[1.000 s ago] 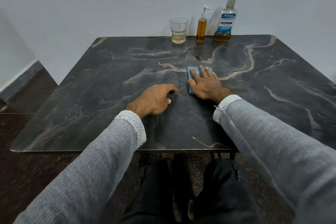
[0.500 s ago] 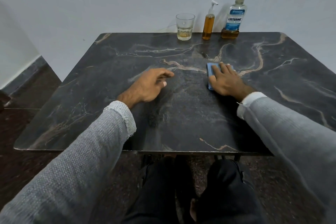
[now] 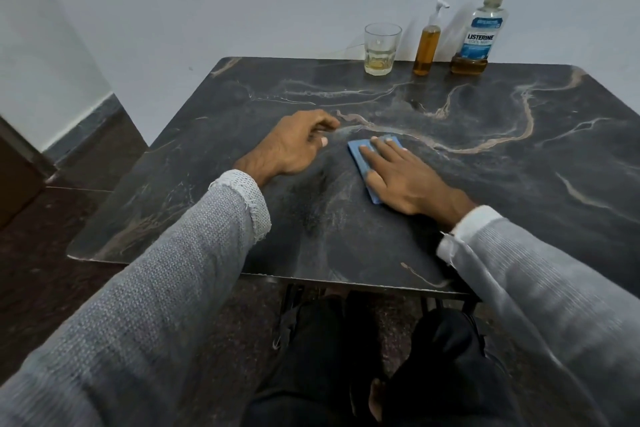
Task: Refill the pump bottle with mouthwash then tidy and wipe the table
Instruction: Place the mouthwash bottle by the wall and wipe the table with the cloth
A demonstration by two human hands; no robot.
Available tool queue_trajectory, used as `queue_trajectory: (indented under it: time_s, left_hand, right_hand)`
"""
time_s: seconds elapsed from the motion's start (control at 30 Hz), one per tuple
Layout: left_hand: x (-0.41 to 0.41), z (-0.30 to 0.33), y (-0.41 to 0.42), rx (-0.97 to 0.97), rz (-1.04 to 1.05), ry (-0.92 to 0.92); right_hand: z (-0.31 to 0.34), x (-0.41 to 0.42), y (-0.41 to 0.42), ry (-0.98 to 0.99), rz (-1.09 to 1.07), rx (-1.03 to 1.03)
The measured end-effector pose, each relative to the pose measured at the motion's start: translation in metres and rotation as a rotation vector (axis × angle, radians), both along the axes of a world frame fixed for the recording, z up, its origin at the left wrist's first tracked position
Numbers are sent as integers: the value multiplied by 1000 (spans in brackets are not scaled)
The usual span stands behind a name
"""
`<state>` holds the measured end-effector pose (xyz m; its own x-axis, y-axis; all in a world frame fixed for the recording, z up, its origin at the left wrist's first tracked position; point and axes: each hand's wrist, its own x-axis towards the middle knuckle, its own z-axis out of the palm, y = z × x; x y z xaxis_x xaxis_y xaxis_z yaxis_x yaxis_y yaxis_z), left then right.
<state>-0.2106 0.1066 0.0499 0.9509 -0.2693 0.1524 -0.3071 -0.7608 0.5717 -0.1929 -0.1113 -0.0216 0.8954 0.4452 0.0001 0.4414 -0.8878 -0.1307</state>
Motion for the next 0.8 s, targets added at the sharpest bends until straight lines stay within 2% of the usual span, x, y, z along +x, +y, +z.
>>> queue_trajectory:
  time_s: [0.1, 0.23, 0.4, 0.57, 0.8]
  left_hand:
    - [-2, -2, 4, -20, 7, 5]
    - [-2, -6, 12, -41, 26, 8]
    - [0, -10, 15, -65, 41, 0]
    - [2, -10, 18, -96, 50, -10]
    - [10, -11, 21, -125, 85, 11]
  right_hand:
    - [1, -4, -18, -11, -84, 25]
    - [4, 21, -1, 2, -190, 38]
    - [9, 32, 38, 43, -73, -25]
    - [2, -14, 58, 27, 93, -2]
    - [0, -12, 100, -66, 128, -3]
